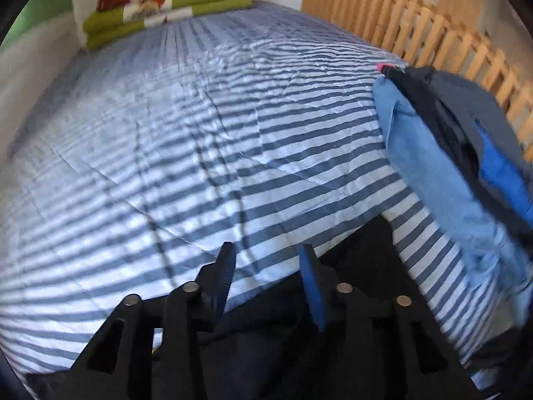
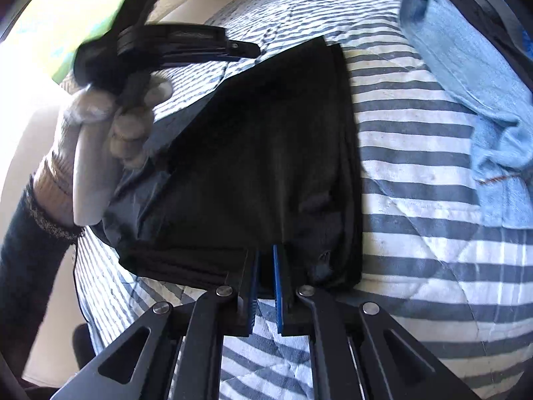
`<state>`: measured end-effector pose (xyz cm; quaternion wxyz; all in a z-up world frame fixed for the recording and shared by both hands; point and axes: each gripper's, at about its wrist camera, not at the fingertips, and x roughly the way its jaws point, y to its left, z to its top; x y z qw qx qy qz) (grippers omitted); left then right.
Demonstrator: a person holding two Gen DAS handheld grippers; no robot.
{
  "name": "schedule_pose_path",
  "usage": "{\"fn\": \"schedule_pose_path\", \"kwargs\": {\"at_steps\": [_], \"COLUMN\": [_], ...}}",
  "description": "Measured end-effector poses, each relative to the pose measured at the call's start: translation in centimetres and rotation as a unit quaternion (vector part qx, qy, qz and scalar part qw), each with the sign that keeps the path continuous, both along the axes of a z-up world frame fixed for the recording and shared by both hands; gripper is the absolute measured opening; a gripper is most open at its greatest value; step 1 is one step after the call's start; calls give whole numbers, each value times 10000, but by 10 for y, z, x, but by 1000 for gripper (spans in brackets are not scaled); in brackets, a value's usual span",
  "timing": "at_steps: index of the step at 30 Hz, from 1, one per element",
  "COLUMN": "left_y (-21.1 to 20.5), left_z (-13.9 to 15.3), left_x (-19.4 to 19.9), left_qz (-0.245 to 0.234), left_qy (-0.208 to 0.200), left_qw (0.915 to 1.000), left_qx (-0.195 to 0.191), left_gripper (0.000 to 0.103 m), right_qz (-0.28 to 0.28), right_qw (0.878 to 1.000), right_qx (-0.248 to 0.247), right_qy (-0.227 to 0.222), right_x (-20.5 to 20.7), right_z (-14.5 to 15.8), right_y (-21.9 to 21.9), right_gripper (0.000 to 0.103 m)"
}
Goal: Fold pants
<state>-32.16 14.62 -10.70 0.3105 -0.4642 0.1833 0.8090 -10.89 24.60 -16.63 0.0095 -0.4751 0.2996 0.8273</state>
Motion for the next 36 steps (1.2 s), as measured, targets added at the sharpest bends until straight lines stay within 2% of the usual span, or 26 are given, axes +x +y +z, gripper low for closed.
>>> {"fn": "schedule_pose_path", "kwargs": {"at_steps": [2, 3, 5, 8, 10, 12, 13, 14, 15, 17, 20, 21, 22, 24, 25, 27, 30, 33, 36], "left_y": [-11, -19, -39, -70, -81, -85, -85, -84, -81, -76, -86, -87, -87, -90, -91, -96, -106, -114, -109], "left_z": [7, 10, 14, 6, -7, -24, -30, -33, -34, -34, -20, -18, -16, -13, -13, -9, -7, -17, -32], "left_x": [7, 5, 3, 1, 5, 11, 12, 13, 14, 11, -6, -8, -9, -7, -5, 0, 12, 14, 16], "left_qz": [-88, -91, -48, -9, -97, -202, -231, -244, -236, -83, 548, 626, 672, 613, 589, 553, 403, 310, 241], "left_qy": [-11, -76, 2, -17, -108, -99, -111, -43, 42, 117, 261, 339, 452, 379, 325, 274, 354, 123, 75], "left_qw": [10000, 9999, 10000, 9995, 9979, 9954, 9952, 9958, 9956, 9955, 9961, 9949, 9933, 9948, 9950, 9959, 9959, 9959, 9947], "left_qx": [-15, 16, -68, -327, -630, -929, -949, -877, -902, -935, -635, -718, -825, -722, -736, -654, -730, -839, -992], "left_gripper": [44, 44, 44, 44, 43, 26, 22, 11, 1, 1, 1, 0, 0, 4, 8, 26, 34, 42, 42], "right_qz": [-318, -432, -551, -448, -365, -357, -339, -346, -368, -350, -420, -428, -422, -365, -407, -462, -524, -65, 306], "right_qw": [9986, 9973, 9968, 9973, 9957, 9932, 9930, 9933, 9931, 9923, 9926, 9928, 9934, 9945, 9943, 9940, 9906, 9925, 9905], "right_qx": [399, 572, 575, 571, 788, 1017, 1049, 1012, 1017, 1083, 996, 971, 941, 872, 869, 888, 1243, 1214, 1322], "right_qy": [135, 131, 71, -120, -333, -433, -434, -438, -446, -486, -551, -549, -502, -460, -457, -446, -233, 97, 204], "right_x": [3, 5, 5, -3, -7, -12, -13, -13, -12, -12, -6, -4, -2, 0, 0, 2, 5, -5, -24], "right_z": [15, 20, 20, 11, 4, 1, 1, 1, 2, 2, 1, 2, 4, 5, 6, 10, 25, 39, 40], "right_y": [9, 14, 22, 22, 16, 11, 9, 10, 10, 8, 9, 9, 9, 7, 8, 9, 4, -16, -37], "right_gripper": [14, 26, 43, 43, 38, 21, 17, 11, 9, 6, 5, 5, 5, 8, 9, 15, 16, 16, 21]}}
